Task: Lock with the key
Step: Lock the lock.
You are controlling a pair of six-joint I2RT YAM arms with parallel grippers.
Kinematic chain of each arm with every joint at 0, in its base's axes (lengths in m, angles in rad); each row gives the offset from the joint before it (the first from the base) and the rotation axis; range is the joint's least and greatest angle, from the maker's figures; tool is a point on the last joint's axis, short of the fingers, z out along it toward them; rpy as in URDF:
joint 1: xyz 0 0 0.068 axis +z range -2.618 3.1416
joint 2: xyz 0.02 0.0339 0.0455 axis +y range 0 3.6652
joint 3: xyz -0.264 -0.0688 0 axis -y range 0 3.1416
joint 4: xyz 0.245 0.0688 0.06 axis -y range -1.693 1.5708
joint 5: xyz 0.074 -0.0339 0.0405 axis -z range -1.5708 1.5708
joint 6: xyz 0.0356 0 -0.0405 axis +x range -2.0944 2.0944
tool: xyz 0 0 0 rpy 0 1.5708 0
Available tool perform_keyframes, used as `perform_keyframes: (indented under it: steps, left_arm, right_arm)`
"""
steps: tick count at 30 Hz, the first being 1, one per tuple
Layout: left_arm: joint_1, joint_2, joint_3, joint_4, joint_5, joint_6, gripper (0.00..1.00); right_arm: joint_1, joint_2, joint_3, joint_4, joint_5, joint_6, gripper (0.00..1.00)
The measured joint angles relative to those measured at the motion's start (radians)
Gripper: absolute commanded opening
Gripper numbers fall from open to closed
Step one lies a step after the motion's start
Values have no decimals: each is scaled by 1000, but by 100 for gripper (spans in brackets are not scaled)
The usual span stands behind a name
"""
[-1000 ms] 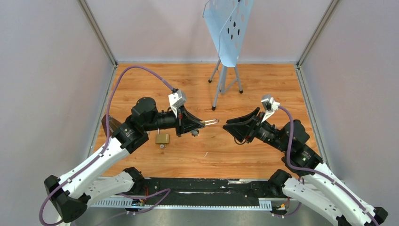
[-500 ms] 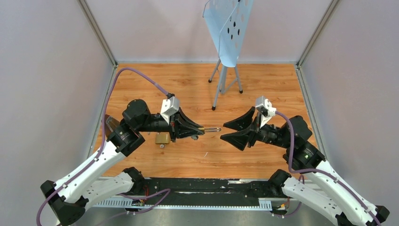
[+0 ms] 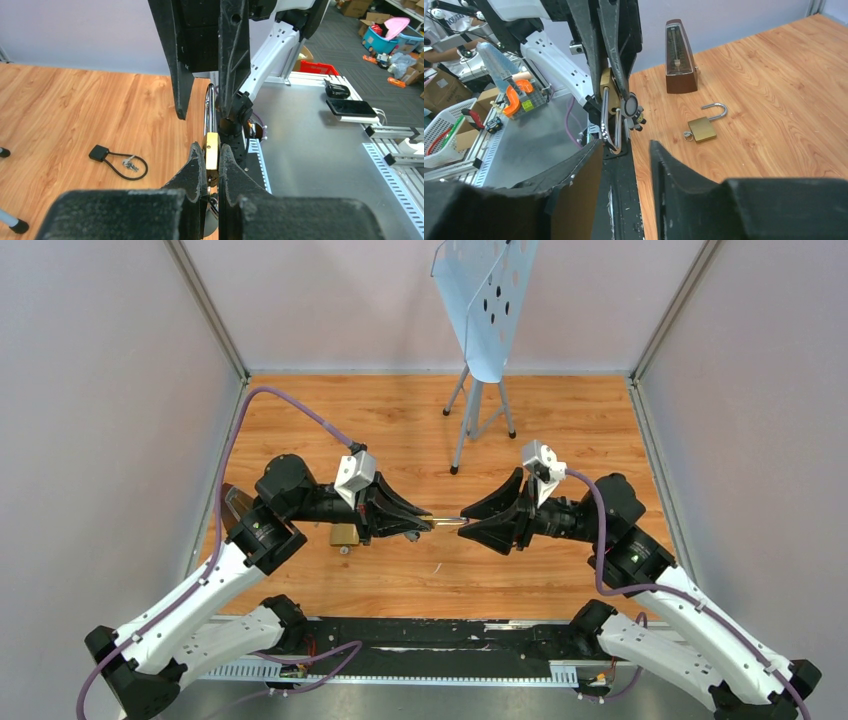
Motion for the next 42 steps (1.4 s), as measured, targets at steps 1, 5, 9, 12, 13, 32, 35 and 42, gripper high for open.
perform_keyframes:
  steps: [1,5,9,12,13,32,35,42]
  left_arm:
    - [0,0,-1,-1,2,0,0]
    - [0,-1,-1,-3,3,2,0]
    - [0,-2,-1,-6,3,3,0]
    - [0,-2,-1,-6,3,2,0]
    - [0,-3,-1,-7,3,2,0]
    - [14,10,-39,132,68,-105,0]
    - [14,12,-40,138,79,-116,0]
    - [20,23,-40,138,102,-125,0]
  right_arm:
    - [0,-2,0,5,-1,0,45]
    - [0,-13,0,31,-26,0,44]
    - [0,-22,0,48,-52,0,30]
    - [0,-19,1,53,-65,1,15]
    - [0,-15,1,55,-70,1,9]
    - [46,-3,-13,128,-26,-30,0]
    - [75,-10,-39,164,0,-67,0]
    - [131,-29,-77,215,63,-137,0]
